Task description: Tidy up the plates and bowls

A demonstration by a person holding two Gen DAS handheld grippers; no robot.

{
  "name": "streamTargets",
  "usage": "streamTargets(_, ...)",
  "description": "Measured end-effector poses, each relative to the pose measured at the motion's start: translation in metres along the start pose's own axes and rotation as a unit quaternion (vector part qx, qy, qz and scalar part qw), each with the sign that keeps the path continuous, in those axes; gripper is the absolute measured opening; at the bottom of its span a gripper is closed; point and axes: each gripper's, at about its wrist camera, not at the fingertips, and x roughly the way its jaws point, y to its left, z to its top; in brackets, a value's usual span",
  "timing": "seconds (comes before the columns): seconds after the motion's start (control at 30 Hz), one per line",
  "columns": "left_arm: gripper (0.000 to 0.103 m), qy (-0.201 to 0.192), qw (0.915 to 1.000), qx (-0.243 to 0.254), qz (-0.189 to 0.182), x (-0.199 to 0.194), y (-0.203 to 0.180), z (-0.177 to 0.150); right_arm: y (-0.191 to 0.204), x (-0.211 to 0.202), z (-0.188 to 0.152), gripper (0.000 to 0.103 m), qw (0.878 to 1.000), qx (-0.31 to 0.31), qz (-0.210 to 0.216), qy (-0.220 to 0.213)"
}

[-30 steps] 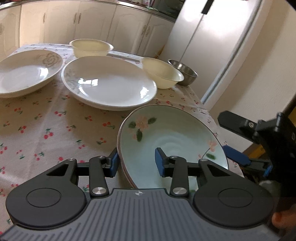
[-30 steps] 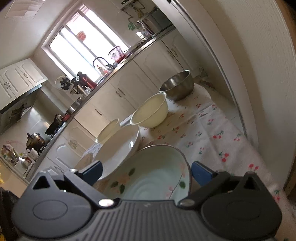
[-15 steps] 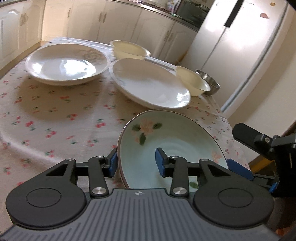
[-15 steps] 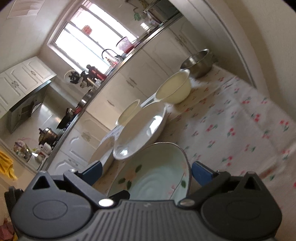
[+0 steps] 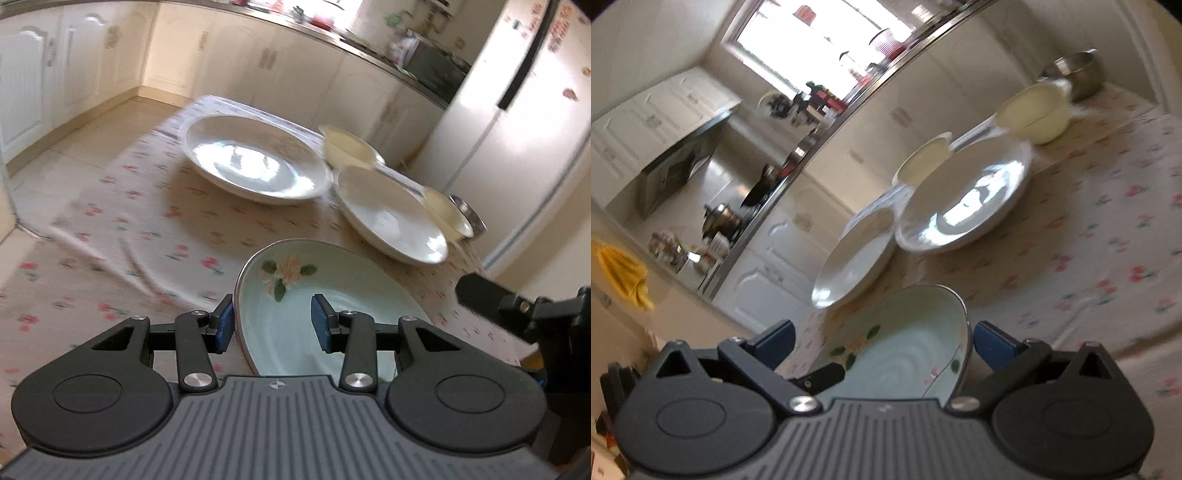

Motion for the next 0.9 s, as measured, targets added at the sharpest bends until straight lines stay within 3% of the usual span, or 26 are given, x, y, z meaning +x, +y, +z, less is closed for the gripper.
streamTargets(0.17,0.047,-0.018,0.9993,-0.017,0.027,-0.008,0.028,0.006,0.013,0.027,-0.006,0.102,0.999,-0.009,0.016,0.03)
streamTargets(0.57,0.049,-0.017,0.9966,-0.058,0.056,-0.007,0.066,0.011,0.041,0.053,-0.009,0.102,0.997,-0.051,0.026,0.047)
streamTargets(0.9,0.054,-0.017,0.9973,-0.049,0.052,-0.005,0.063,0.008,0.041,0.053,-0.011,0.102,0.997,-0.056,0.027,0.043)
